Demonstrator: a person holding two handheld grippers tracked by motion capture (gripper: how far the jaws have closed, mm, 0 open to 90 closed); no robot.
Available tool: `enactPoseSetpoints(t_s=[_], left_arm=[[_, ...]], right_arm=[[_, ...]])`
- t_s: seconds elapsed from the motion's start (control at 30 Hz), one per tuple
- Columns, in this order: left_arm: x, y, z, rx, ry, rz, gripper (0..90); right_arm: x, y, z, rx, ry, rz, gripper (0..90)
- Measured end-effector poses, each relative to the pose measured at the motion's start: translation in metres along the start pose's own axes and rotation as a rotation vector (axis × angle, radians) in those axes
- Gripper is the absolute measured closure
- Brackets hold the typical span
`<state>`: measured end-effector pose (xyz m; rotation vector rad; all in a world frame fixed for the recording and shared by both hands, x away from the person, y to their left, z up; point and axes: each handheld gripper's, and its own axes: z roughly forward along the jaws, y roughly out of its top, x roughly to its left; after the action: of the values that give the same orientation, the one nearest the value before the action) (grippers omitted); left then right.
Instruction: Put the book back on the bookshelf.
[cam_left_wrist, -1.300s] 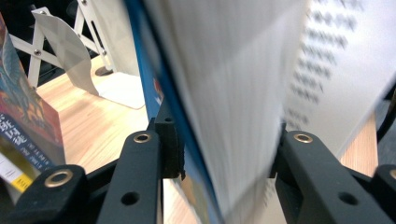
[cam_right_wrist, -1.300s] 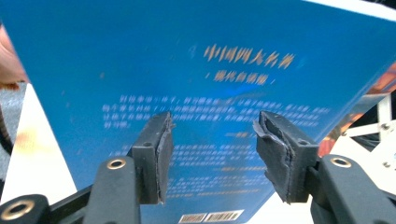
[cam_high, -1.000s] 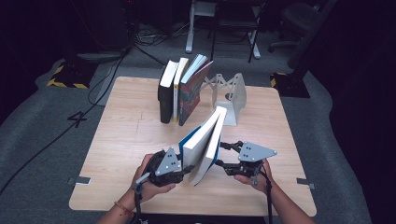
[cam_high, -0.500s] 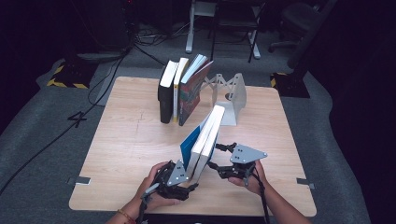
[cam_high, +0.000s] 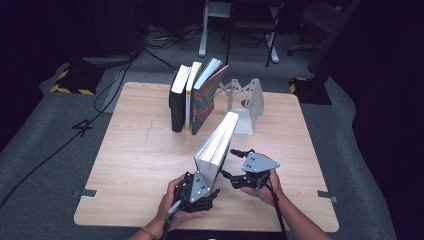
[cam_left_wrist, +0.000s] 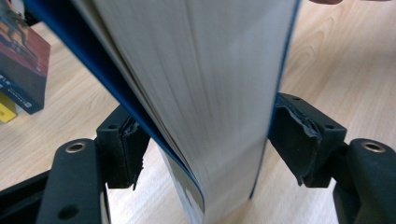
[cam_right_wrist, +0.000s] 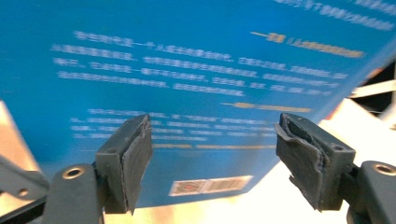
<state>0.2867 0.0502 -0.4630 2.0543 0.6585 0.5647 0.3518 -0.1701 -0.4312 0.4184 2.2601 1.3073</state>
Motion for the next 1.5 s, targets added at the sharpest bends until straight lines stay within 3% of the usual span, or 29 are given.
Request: enactPoseSetpoints(t_s=[0.13, 0.27, 0.43, 0.6, 0.63, 0.87, 1.0, 1.37, 1.4, 1.43, 1.5], left_arm=[[-0.001, 0.001, 0.005, -0.017, 0.036, -0.017, 33.3], [-0.002, 0.001, 0.008, -0.039, 0.075, -0.02, 35.2], [0.004, 0.0, 0.006, -0.037, 0.053, -0.028, 40.1], [0.018, -0.005, -0.005, -0.011, 0.025, -0.019, 53.1], [0.024, -0.007, -0.008, -0.011, -0.011, -0.019, 56.6], [0.04, -0.013, -0.018, 0.01, -0.124, 0.006, 58.8], [0.051, -0.017, -0.025, 0.014, -0.185, 0.036, 59.1], [0.076, -0.033, -0.046, 0.034, -0.36, 0.039, 59.0], [0.076, -0.033, -0.046, 0.034, -0.36, 0.039, 58.8], [0.08, -0.036, -0.051, 0.04, -0.39, 0.037, 58.9], [0.082, -0.038, -0.054, 0.042, -0.398, 0.043, 58.9]], right_arm=[[-0.007, -0.001, -0.001, -0.011, -0.007, 0.037, 28.8], [-0.007, 0.001, -0.001, -0.012, -0.019, 0.032, 29.1], [-0.008, 0.002, -0.002, -0.031, -0.028, 0.036, 30.4], [-0.013, -0.001, -0.008, -0.031, -0.041, 0.04, 30.9], [-0.018, -0.005, -0.013, -0.029, -0.045, 0.049, 30.7], [-0.031, -0.013, -0.019, -0.025, -0.074, 0.078, 30.3], [-0.032, -0.017, -0.016, -0.005, -0.035, 0.08, 27.5], [-0.016, -0.013, -0.007, -0.015, 0.12, 0.036, 23.7], [-0.014, -0.011, -0.006, -0.018, 0.135, 0.031, 23.6], [-0.011, -0.01, -0.004, -0.019, 0.161, 0.03, 23.3], [-0.008, -0.007, -0.001, -0.018, 0.186, 0.015, 23.0]])
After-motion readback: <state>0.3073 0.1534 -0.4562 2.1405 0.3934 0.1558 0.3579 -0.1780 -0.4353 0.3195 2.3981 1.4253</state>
